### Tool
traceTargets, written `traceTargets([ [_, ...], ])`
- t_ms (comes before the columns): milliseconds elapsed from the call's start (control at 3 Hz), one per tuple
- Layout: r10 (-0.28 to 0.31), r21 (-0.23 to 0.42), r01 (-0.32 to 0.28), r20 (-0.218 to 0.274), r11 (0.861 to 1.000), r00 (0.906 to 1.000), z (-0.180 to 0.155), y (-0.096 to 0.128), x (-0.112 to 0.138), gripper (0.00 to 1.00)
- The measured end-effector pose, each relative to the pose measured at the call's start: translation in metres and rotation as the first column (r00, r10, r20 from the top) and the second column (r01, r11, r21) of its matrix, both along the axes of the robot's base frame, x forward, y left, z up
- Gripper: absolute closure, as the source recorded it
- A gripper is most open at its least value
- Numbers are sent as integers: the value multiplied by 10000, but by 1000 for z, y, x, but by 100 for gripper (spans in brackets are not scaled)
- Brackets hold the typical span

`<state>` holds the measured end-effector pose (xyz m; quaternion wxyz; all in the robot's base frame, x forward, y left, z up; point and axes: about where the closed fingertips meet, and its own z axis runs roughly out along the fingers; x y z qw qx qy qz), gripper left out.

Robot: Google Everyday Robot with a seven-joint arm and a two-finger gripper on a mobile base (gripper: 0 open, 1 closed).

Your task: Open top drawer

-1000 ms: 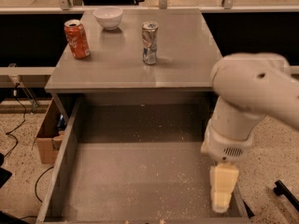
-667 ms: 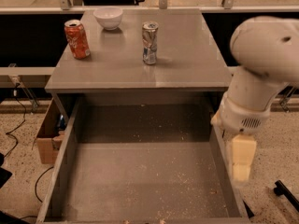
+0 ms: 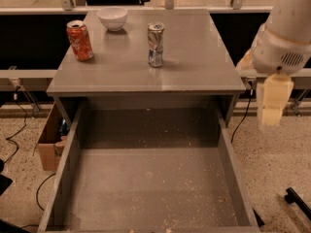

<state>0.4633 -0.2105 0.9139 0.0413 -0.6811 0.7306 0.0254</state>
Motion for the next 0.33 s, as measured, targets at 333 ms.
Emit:
traceTargets([
  [333,-223,127,204,1711,9997,9850,66,-2,17,0],
])
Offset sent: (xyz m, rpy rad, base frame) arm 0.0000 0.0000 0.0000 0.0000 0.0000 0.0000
